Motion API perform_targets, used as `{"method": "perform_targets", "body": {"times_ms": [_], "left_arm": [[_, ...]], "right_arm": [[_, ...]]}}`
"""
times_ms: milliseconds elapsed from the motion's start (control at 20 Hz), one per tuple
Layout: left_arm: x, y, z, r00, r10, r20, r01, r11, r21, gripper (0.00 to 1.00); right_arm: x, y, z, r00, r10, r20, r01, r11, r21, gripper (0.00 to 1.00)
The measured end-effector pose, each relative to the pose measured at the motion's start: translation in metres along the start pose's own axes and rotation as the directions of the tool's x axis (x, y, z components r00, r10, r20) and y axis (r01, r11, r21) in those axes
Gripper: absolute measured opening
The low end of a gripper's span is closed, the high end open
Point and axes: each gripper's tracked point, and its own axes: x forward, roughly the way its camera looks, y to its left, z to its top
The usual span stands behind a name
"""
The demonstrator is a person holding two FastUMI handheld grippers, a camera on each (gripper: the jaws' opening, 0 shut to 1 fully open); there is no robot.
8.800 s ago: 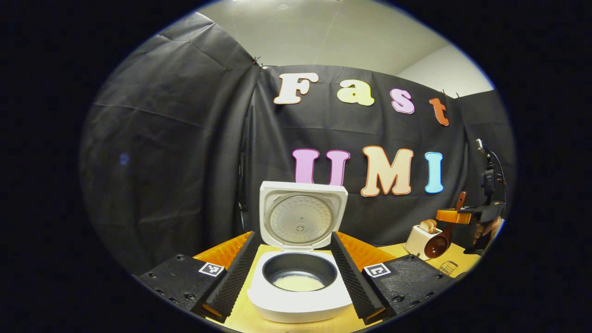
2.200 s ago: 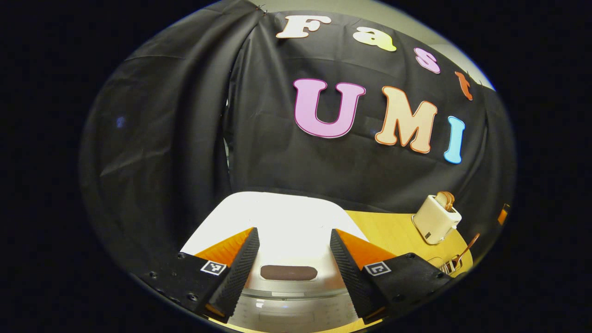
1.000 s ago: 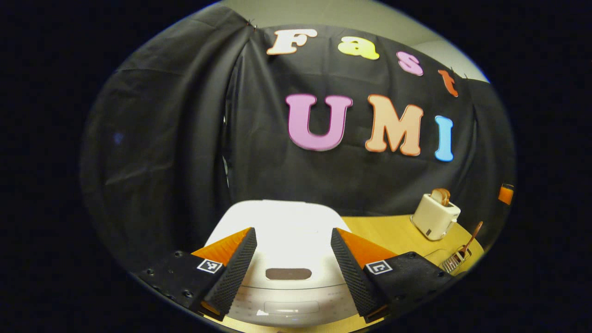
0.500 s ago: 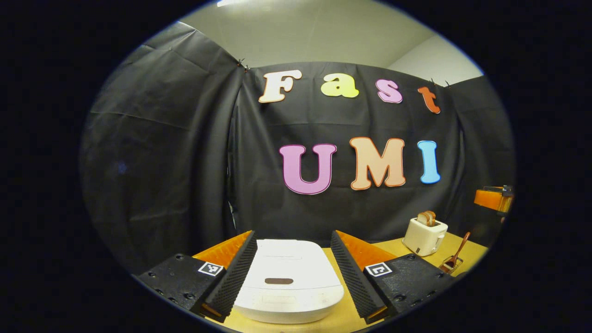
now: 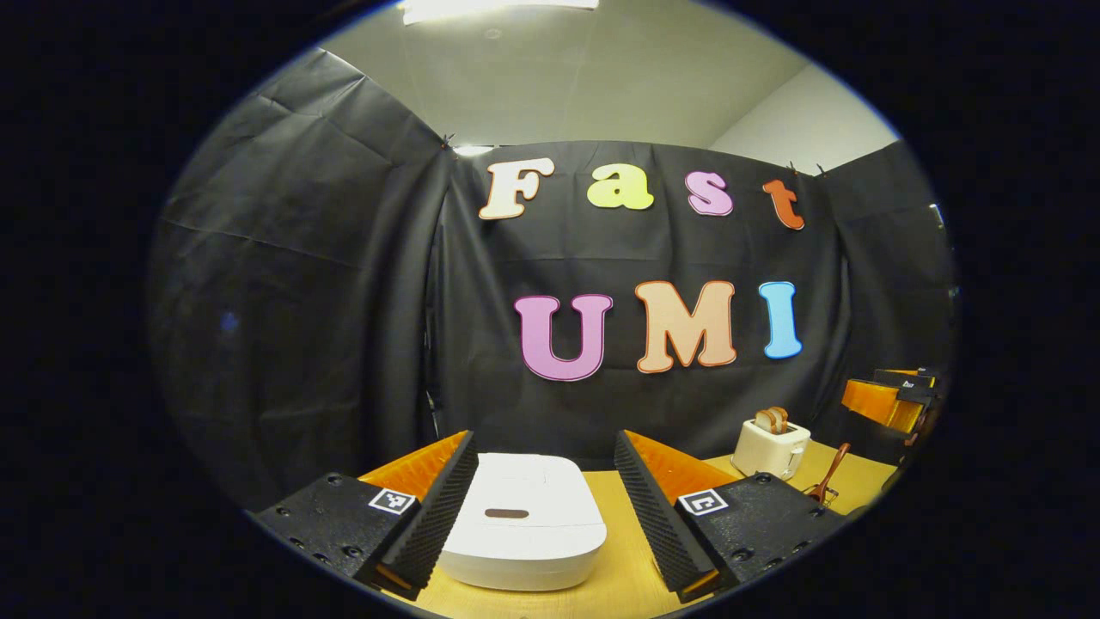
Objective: Close the left gripper, press the button to open the rice cooker; take a wooden spoon from the chopstick holder with the right hand, scoop a spoonful of rice and pour it into the rice cooker, then put the wooden spoon back into the chopstick holder.
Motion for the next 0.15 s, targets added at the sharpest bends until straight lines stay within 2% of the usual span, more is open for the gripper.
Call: {"method": "perform_targets", "body": {"times_ms": [150], "left_arm": [[0.0012,0.0048,-0.0005,1.000,0.006,-0.011,-0.005,1.000,0.007,0.95]], "right_arm": [[0.0038,0.0046,0.0018,1.000,0.010,-0.004,-0.010,1.000,0.005,1.00]]}}
